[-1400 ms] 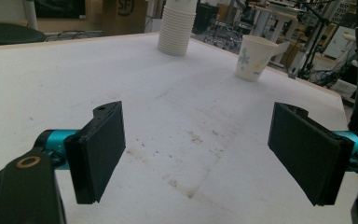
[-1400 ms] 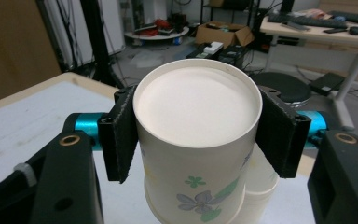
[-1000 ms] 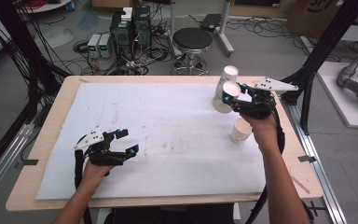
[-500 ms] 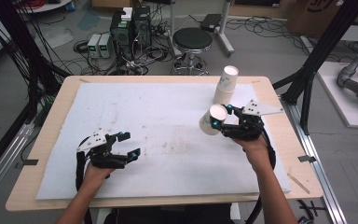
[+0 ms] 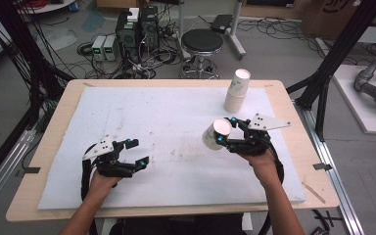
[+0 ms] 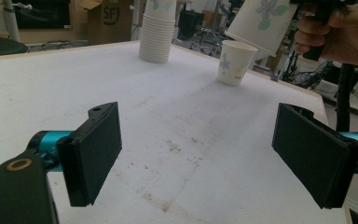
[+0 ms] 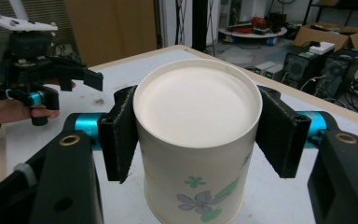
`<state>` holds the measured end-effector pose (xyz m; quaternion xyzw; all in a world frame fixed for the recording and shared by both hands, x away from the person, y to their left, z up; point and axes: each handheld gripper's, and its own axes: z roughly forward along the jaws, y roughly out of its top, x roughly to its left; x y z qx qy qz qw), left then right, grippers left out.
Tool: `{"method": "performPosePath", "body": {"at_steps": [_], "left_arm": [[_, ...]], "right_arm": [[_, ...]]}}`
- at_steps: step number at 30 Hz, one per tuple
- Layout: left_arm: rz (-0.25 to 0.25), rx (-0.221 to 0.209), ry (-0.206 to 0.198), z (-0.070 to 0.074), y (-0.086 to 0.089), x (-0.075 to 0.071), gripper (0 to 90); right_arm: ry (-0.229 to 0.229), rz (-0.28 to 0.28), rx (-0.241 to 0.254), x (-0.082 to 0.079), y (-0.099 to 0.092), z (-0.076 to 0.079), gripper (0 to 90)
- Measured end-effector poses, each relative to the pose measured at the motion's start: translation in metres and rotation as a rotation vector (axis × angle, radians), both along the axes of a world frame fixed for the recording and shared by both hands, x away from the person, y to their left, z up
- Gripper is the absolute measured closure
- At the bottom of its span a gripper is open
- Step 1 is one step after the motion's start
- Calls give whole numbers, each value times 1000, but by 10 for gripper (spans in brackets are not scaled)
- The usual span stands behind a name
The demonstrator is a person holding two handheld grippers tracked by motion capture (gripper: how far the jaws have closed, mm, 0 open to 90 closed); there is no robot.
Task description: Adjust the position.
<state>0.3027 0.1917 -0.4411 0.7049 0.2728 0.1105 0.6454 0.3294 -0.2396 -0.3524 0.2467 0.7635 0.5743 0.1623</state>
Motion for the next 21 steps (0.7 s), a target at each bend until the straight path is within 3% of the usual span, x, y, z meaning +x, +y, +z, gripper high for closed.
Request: {"method": "performPosePath", "body": {"at_steps": [8, 11, 17, 21], "left_arm": [[-50, -29, -24, 2, -5, 0, 155], [-69, -19, -33, 2, -8, 0, 155], [-56, 15, -97, 7, -12, -5, 150], [-53, 5, -94, 11, -13, -8, 150]], "right_arm": [[10, 29, 13, -6, 3, -4, 365], [15, 37, 16, -8, 3, -4, 365], [25, 63, 3, -14, 9, -10, 365], [27, 87, -8, -16, 16, -12, 364]]}}
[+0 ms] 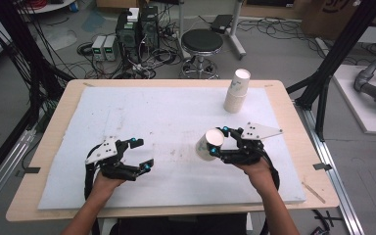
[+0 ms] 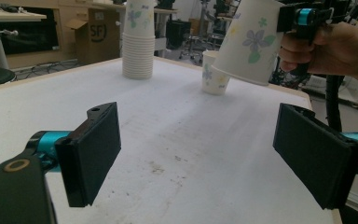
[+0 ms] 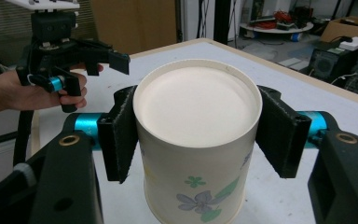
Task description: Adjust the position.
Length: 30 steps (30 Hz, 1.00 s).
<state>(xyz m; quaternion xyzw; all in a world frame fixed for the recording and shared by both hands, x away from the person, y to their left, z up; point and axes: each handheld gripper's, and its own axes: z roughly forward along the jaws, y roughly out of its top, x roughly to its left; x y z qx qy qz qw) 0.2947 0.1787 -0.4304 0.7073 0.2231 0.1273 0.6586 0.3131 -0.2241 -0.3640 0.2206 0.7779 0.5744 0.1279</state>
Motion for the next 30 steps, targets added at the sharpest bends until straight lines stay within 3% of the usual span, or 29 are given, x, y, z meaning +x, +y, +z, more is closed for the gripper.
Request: {"method": "performPosePath", "body": {"at_steps": [13, 19, 24, 30], "left_arm": [[-59, 28, 15, 0, -13, -1, 151], [-111, 27, 2, 5, -21, 2, 153], [-142, 34, -36, 7, -31, 4, 153], [-159, 49, -21, 7, -47, 9, 153]], "right_arm": [[8, 59, -3, -1, 16, -2, 364], [17, 84, -1, -1, 21, -4, 364], [19, 97, 0, -1, 24, -5, 364], [28, 115, 0, -2, 28, -6, 364]]}}
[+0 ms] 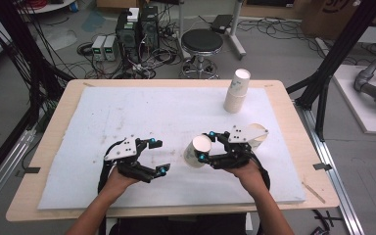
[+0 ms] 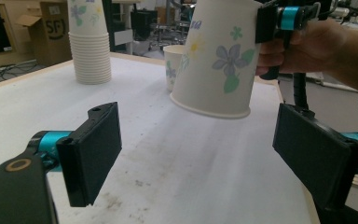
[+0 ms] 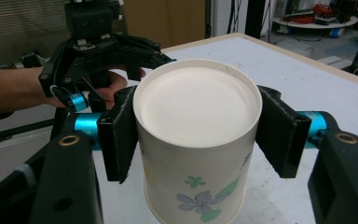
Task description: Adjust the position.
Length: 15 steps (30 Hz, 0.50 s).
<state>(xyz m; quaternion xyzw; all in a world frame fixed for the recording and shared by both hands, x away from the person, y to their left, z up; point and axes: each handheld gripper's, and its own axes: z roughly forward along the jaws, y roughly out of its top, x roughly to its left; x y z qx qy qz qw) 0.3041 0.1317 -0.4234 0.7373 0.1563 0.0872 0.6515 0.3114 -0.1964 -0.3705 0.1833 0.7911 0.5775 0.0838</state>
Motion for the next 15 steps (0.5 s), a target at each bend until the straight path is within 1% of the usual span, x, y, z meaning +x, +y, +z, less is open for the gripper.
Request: {"method": "performPosePath", "body": {"at_steps": [2, 6, 8, 9, 15], "left_arm": [[-12, 9, 7, -1, -7, 2, 153], [-40, 30, 6, -1, -20, 5, 153], [-52, 24, 4, 0, -25, 7, 153], [-62, 23, 8, 1, -27, 8, 153], [-105, 31, 9, 2, -38, 11, 156]], "right_arm": [[2, 3, -3, 0, 2, -1, 364], [12, 17, -8, -1, 5, -2, 364], [10, 24, -9, -1, 7, -3, 364], [17, 25, -9, -1, 7, -3, 364], [20, 40, -10, -2, 10, -3, 364]]}}
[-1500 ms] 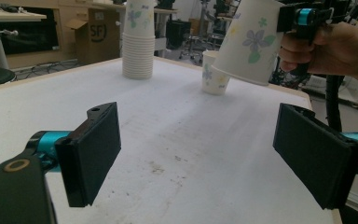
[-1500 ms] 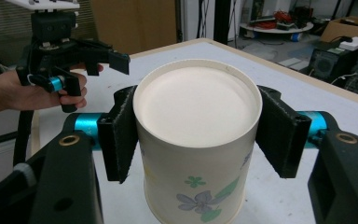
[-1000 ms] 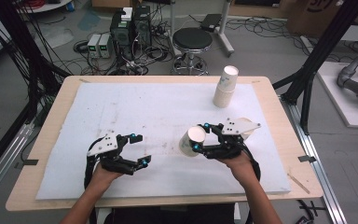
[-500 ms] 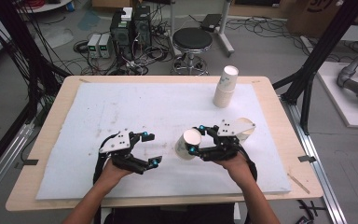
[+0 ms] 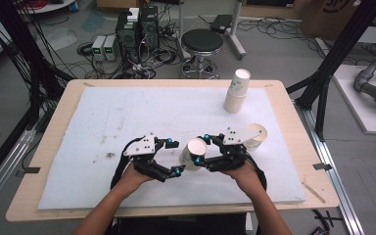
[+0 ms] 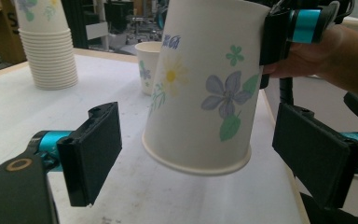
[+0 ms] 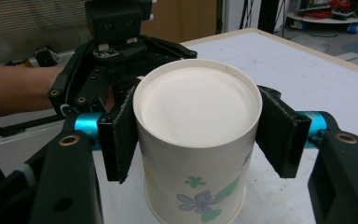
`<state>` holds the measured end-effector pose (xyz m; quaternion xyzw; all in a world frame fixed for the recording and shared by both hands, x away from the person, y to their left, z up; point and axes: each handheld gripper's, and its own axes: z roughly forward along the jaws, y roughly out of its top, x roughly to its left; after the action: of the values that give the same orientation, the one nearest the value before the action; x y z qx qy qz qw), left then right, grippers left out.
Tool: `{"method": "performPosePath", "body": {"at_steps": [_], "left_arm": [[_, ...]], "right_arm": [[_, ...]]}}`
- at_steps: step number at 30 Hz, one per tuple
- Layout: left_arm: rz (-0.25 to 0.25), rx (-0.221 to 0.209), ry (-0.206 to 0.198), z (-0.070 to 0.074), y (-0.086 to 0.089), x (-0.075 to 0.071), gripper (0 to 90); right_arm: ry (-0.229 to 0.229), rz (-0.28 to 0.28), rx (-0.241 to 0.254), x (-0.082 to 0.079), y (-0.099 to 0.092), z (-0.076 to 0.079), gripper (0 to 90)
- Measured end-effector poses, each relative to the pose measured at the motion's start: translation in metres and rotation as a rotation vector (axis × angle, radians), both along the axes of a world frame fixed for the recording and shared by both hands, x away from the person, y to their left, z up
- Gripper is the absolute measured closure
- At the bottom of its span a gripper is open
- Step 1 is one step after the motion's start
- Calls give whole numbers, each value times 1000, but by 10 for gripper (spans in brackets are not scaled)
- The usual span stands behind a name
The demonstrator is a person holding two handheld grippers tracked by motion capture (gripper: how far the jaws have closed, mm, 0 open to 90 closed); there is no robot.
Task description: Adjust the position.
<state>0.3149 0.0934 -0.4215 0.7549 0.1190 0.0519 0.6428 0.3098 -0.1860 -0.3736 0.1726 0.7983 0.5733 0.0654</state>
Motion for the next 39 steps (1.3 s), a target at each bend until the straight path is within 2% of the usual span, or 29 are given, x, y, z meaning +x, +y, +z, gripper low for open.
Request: {"method": "performPosePath", "body": {"at_steps": [11, 13, 22, 26, 28, 29, 32, 39], "left_arm": [[-40, 13, 12, 0, -12, 2, 165], [-47, 20, 16, -1, -13, 2, 190], [-85, 32, 12, -2, -15, 2, 271], [-83, 40, 26, -2, -13, 2, 302], [-75, 45, 57, -1, -12, 2, 316], [-66, 59, 75, -1, -11, 3, 324], [-69, 84, 94, 1, -8, 3, 340], [-85, 152, 102, 11, -4, 2, 350]], "right_arm": [[13, 45, 3, -1, 6, -1, 364], [26, 59, 2, -2, 8, -1, 364], [31, 75, 18, -1, 7, -3, 366], [43, 75, 22, 0, 7, -4, 360], [61, 63, 33, 1, 8, -5, 302], [82, 29, 42, 1, 9, -6, 182], [92, 33, 47, 2, 9, -7, 182], [80, 39, 44, 0, 9, -5, 182]]}}
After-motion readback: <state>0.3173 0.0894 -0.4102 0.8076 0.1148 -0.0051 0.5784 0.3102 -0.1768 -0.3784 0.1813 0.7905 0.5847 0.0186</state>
